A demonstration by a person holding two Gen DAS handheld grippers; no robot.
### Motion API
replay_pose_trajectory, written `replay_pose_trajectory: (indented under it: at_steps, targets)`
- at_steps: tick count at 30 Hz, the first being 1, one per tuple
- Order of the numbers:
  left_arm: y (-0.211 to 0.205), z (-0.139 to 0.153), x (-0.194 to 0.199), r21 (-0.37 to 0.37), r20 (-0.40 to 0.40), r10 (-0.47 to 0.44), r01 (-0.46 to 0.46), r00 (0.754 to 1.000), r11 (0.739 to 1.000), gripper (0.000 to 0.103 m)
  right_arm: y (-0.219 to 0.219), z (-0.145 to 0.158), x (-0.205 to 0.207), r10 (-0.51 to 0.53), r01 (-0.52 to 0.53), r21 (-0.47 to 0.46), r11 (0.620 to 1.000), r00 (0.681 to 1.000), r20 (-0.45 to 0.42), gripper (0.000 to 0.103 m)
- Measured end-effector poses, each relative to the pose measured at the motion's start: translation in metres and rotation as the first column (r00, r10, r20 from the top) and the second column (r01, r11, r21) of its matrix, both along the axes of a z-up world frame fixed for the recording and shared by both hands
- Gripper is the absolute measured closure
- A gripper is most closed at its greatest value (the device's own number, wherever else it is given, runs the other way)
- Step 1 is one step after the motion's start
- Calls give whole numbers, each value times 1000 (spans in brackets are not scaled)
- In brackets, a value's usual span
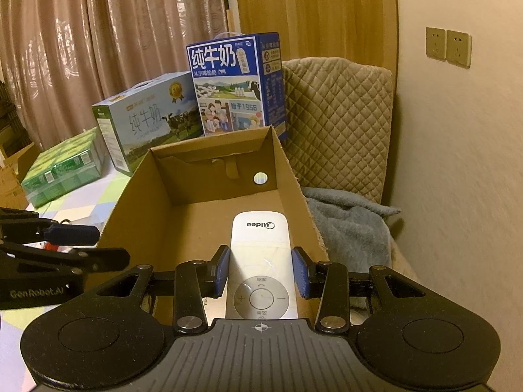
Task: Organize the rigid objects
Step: 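Open the left tool to release the plug while the right tool holds the remote over the box, then lower the white Midea remote into the box and open the right tool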
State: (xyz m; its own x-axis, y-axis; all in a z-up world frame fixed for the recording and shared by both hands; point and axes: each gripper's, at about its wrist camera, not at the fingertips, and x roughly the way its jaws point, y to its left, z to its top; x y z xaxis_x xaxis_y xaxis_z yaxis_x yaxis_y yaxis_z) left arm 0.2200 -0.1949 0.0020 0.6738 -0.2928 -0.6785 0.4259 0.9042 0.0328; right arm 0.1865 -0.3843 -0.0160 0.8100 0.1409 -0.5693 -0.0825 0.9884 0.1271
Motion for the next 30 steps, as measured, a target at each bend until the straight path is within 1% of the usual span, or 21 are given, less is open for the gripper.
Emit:
replay_pose_trajectory:
  at_steps: [15,18,19,20,22,25,30]
  targets:
    - [7,1,-3,-21,-4,13,-13,1000,1000,63,5,2,2,5,-5,-9,1000,1000,9,65]
    - [9,1,-3,-28,-7,19,-19,1000,999,63,4,4,2,9,-8,-4,1000,999,43,65]
    - [9,0,-3,-30,-8,21,-21,1000,999,63,5,6,2,9,-9,-3,1000,999,52,64]
    - [10,0,-3,-32,-9,21,-21,1000,999,63,5,7,2,5,-5,-1,1000,999,54,59]
    - [11,1,-5,-35,-10,20,-20,1000,999,63,3,10,2,-6,5,14,1000,998,66,53]
    - [14,1,-6,-41,-9,25,-25,1000,999,63,2,15,-3,-14,12,23,1000,996,89,51]
    - [21,8,-13,-59,-2,41,-41,999,997,63,6,23,-14,-8,5,32,999,995,103,51]
